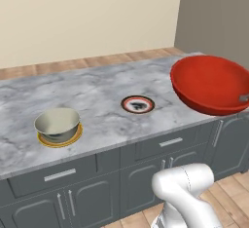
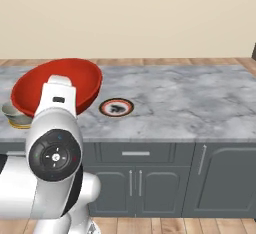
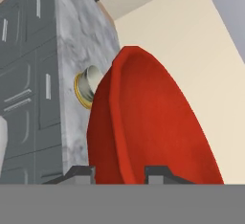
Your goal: Move the bowls from the cabinet to the plates on the dining table.
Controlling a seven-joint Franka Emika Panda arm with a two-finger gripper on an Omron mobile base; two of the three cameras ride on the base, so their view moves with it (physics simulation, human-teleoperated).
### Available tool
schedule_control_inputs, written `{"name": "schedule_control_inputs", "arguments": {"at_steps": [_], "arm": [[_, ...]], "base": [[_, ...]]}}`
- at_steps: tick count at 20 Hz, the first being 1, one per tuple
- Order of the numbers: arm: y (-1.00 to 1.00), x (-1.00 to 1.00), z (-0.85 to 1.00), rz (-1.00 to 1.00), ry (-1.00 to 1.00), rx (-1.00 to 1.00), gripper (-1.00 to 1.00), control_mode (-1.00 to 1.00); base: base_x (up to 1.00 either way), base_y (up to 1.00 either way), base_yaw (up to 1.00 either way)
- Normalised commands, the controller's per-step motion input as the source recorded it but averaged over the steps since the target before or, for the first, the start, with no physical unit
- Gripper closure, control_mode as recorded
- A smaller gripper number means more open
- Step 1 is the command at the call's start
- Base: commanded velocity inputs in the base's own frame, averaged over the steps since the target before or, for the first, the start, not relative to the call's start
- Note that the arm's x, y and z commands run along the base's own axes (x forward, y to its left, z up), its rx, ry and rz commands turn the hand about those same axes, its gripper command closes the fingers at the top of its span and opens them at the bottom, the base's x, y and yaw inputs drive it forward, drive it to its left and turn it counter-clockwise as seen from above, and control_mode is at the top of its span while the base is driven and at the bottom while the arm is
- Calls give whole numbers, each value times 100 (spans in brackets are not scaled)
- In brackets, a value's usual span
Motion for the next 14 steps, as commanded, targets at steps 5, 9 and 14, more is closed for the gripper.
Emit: {"name": "schedule_control_inputs", "arguments": {"at_steps": [5,9,14], "arm": [[0,33,-7,0,0,0,100,-100],[0,29,-6,0,-1,0,100,-100],[1,21,-14,0,0,0,100,-100]], "base": [[0,0,0],[0,0,0],[0,0,0]]}}
